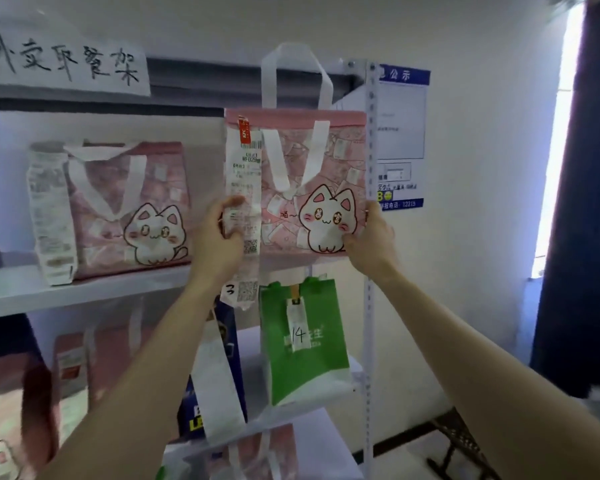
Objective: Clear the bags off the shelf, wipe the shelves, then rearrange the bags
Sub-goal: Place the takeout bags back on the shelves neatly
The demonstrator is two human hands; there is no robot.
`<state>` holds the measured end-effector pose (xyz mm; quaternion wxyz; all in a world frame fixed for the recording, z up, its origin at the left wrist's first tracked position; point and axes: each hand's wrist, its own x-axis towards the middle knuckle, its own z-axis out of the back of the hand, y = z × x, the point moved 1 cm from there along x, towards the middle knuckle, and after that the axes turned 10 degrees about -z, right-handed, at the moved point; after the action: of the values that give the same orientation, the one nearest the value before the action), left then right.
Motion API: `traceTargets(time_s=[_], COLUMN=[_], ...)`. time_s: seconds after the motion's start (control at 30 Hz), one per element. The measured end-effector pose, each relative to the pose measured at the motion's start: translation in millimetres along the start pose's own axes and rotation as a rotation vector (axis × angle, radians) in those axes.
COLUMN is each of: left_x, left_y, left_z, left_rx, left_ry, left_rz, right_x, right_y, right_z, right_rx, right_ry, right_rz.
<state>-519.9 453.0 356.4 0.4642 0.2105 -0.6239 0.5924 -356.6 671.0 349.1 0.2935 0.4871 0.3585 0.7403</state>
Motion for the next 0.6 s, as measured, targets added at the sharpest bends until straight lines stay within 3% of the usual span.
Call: traceTargets(time_s=[0.3, 0.5, 0.6], left_x=[34, 36, 36], left_y=[65, 79, 75], left_z=[-54, -57, -47], left_rx=[0.179, 0.238, 0.233], left_ry=[0.057, 0.079, 0.056], left_rz=[0.141, 0.162, 0.163], right_x=[76, 87, 77], right_y=[-37, -64, -63], right_z=[-55, -63, -55], right_rx=[-0.072, 0.029, 0.075], right_ry=[0.120, 0.215, 0.110], right_rz=[-0.044, -0.046, 0.025])
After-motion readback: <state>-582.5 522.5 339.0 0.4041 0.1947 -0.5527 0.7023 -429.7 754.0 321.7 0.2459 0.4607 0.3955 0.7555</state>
